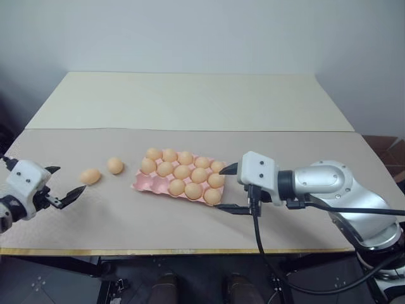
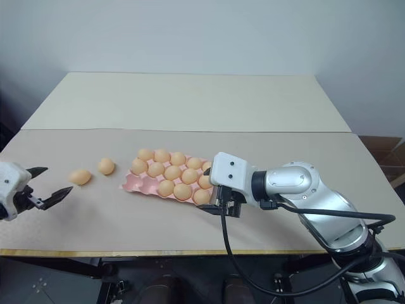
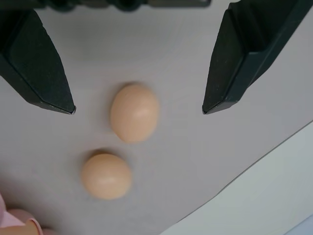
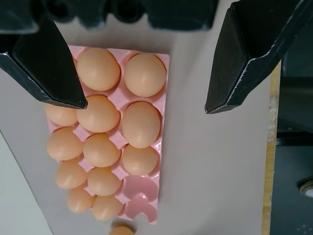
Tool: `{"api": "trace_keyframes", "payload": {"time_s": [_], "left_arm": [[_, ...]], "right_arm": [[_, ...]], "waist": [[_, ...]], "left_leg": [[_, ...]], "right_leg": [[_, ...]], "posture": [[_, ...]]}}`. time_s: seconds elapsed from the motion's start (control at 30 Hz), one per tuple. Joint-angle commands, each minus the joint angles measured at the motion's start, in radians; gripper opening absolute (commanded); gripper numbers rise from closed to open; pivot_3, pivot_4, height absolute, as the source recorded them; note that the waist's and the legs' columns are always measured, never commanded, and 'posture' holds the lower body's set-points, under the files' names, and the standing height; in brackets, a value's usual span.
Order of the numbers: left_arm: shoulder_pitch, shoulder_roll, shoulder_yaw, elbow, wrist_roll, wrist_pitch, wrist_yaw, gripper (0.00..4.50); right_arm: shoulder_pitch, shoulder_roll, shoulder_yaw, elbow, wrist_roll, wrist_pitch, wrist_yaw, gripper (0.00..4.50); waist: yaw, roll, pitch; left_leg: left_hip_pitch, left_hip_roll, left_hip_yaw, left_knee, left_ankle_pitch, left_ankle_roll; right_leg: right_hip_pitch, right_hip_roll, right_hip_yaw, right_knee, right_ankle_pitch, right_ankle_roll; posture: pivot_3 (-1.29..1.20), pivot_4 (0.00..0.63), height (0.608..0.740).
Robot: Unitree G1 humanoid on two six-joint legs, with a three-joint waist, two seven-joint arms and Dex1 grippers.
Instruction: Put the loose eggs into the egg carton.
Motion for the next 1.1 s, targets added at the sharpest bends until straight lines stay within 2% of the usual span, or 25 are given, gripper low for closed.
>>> {"api": "trace_keyframes", "payload": {"time_s": [0.03,0.43,0.53,0.73,0.77,0.9,1.1], "left_arm": [[-0.077,0.010,-0.052,0.087,0.018,-0.052,-0.009,4.50],[-0.319,-0.013,-0.217,0.406,0.076,-0.071,-0.029,4.50],[-0.340,-0.006,-0.247,0.436,0.082,-0.055,-0.060,3.91],[-0.344,0.000,-0.264,0.449,0.087,-0.051,-0.069,1.93],[-0.342,0.001,-0.266,0.450,0.090,-0.052,-0.068,1.74],[-0.289,0.016,-0.246,0.390,0.092,-0.103,-0.060,1.67],[-0.108,0.106,-0.092,0.065,-0.063,0.014,-0.170,1.67]], "right_arm": [[-0.004,-0.018,-0.014,-0.021,-0.007,-0.001,-0.012,4.48],[0.009,-0.014,-0.018,-0.034,0.002,0.036,-0.076,4.48],[0.010,-0.010,-0.020,-0.037,0.003,0.044,-0.086,4.50],[0.008,-0.005,-0.012,-0.036,-0.004,0.054,-0.111,4.50],[0.008,-0.004,-0.010,-0.035,-0.005,0.054,-0.114,4.50],[0.010,-0.001,-0.010,-0.039,-0.003,0.055,-0.123,4.50],[0.022,-0.010,-0.023,-0.057,0.002,0.064,-0.138,4.50]], "waist": [[-0.001,0.000,0.000],[-0.002,0.000,0.000],[-0.002,0.000,0.000],[-0.002,0.000,0.000],[-0.002,0.000,0.000],[-0.004,0.000,0.000],[-0.007,0.000,0.000]], "left_leg": [[0.000,0.000,0.000,0.000,0.000,0.000],[-0.001,0.000,0.002,0.000,0.000,0.000],[-0.002,0.000,0.002,0.000,0.000,0.000],[-0.002,0.000,0.002,0.000,0.000,0.000],[-0.002,0.000,0.002,0.000,0.000,0.000],[-0.002,0.000,0.002,0.000,0.000,0.000],[-0.008,0.001,-0.001,0.000,0.001,-0.001]], "right_leg": [[0.000,0.000,0.000,0.000,0.000,0.000],[-0.002,0.001,0.000,0.001,0.000,0.000],[-0.002,0.001,0.000,0.002,0.000,0.000],[-0.002,0.001,0.000,0.002,0.000,0.000],[-0.002,0.001,0.000,0.002,0.000,0.000],[-0.002,0.001,0.001,0.002,0.000,0.000],[-0.011,0.000,0.003,0.005,0.000,0.000]], "posture": [[0.00,0.150,0.740],[0.00,0.150,0.740],[0.00,0.150,0.740],[0.00,0.150,0.740],[0.00,0.150,0.740],[0.00,0.150,0.740],[0.00,0.150,0.740]]}}
